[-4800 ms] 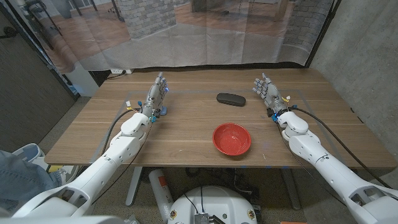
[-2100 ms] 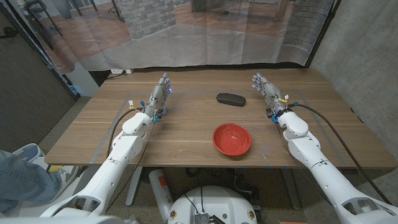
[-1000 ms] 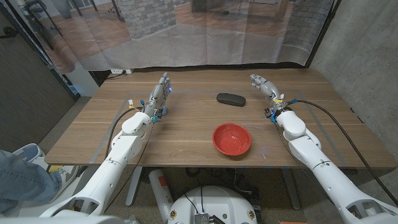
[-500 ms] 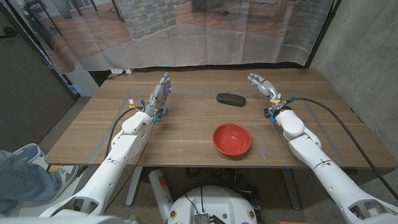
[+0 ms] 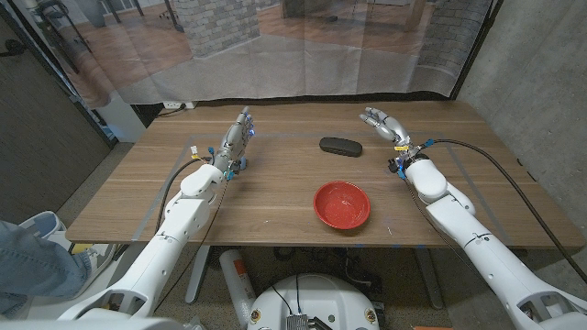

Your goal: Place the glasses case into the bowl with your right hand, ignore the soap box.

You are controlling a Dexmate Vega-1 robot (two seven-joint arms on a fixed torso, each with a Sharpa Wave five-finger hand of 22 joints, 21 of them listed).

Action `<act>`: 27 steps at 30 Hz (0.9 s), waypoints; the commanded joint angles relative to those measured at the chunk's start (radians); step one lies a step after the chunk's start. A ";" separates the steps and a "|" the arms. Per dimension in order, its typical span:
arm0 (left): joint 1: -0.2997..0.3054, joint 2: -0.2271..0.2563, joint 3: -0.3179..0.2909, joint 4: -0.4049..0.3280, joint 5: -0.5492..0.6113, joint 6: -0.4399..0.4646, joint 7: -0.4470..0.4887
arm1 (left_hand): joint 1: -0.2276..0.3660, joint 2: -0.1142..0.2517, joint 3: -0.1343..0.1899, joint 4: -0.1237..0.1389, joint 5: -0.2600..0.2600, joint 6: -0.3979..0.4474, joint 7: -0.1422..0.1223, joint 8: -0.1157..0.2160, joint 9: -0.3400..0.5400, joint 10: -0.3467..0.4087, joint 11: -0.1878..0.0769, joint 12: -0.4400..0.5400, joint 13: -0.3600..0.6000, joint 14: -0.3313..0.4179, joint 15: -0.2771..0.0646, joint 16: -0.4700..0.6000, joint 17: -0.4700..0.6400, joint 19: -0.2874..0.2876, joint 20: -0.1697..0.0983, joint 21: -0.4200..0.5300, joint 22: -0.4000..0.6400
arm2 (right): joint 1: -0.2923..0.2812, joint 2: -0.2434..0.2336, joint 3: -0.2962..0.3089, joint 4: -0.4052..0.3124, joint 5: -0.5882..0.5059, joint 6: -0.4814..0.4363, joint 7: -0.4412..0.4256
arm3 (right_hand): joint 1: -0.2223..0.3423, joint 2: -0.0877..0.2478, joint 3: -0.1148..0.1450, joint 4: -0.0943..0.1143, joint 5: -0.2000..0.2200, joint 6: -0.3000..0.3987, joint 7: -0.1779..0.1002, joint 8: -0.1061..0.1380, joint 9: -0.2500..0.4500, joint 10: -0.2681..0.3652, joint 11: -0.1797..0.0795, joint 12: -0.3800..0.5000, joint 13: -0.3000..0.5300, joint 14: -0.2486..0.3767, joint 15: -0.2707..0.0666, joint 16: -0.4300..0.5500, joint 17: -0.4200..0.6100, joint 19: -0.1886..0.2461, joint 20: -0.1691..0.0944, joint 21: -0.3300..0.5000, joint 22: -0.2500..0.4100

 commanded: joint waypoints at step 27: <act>0.023 0.007 0.002 -0.040 0.002 0.003 0.006 | 0.014 0.007 -0.007 -0.003 0.007 0.007 -0.009 0.003 0.003 0.006 -0.006 0.005 0.003 0.003 -0.005 0.003 0.003 -0.010 0.002 0.006 0.006 | -0.018 -0.074 -0.042 -0.140 -0.224 -0.173 -0.019 | 0.050 0.007 0.016 -0.021 -0.012 -0.059 -0.027 -0.009 0.003 -0.088 -0.002 -0.011 0.005 -0.043 0.037 0.006 0.003 -0.021 0.030 -0.037 0.002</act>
